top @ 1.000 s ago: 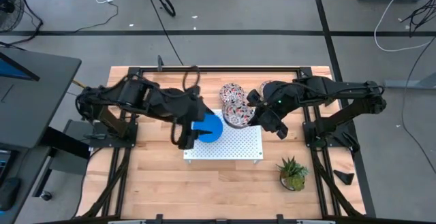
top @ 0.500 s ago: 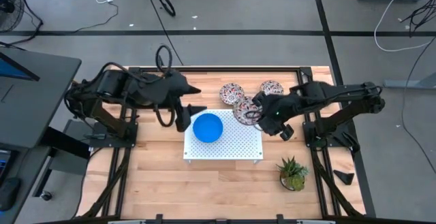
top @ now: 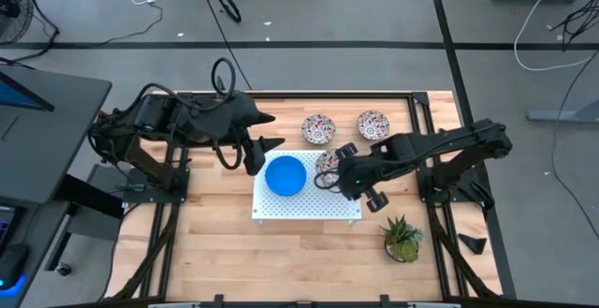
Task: Pick & Place Mini bowls
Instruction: Put the left orange patterned bowl on the shelf
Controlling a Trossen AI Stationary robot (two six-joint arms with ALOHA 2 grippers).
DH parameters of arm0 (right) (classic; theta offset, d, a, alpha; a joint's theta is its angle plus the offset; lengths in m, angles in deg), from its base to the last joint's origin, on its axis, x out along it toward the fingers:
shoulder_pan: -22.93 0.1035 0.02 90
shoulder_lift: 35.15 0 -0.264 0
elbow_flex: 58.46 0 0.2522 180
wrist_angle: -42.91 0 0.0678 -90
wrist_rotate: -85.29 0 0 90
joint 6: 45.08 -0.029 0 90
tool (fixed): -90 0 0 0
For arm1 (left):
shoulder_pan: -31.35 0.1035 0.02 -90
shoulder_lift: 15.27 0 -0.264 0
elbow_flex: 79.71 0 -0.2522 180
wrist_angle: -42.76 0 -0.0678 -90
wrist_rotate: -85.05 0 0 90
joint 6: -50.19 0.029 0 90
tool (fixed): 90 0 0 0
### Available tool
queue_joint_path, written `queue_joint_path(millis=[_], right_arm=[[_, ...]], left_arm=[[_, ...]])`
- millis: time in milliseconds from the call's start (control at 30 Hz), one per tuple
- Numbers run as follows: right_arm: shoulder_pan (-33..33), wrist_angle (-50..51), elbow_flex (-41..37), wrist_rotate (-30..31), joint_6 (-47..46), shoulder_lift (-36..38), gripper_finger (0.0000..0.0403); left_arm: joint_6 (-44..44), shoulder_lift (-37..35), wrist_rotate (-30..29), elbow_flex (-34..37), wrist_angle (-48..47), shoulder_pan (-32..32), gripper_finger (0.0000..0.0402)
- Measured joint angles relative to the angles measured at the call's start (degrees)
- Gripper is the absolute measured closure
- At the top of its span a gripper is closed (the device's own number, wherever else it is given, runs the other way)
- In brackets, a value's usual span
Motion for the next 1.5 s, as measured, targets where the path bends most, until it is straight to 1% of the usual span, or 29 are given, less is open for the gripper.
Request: queue_joint_path(millis=[200,400,667,767,933,1067,1200,1400,1500], right_arm=[[0.9,-3.2,0.0,4.0,-5.4,-1.9,0.0396],[1.9,-3.3,0.0,4.3,-10.8,-2.9,0.0396],[5.0,-3.8,0.0,6.1,-14.1,-4.9,0.0396],[5.8,-3.4,0.0,7.7,-14.5,-5.2,0.0396],[6.3,-4.2,0.0,7.9,-14.8,-5.2,0.0394],[6.8,-4.5,0.0,7.0,-14.5,-5.2,0.0373],[6.8,-5.4,0.0,5.8,-14.6,-5.2,0.0342],[6.7,-5.5,0.0,5.7,-14.9,-5.2,0.0296],[6.7,-5.5,0.0,3.8,-16.1,-5.2,0.0276]], left_arm=[[0.2,0.0,0.1,0.0,-0.4,0.0,0.0113],[0.3,0.0,0.5,0.0,-0.6,0.0,0.0113],[0.3,0.0,0.5,0.0,-1.5,0.0,0.0113],[0.3,0.0,0.5,0.0,-1.7,0.0,0.0113],[0.4,0.0,0.5,0.0,-1.8,0.0,0.0113],[0.4,0.0,0.5,0.0,-1.9,0.0,0.0113],[0.4,0.0,0.6,0.0,-2.0,0.0,0.0113],[0.4,0.0,0.6,0.0,-2.3,0.0,0.0113],[0.4,0.0,0.6,0.0,-2.3,0.0,0.0113]])
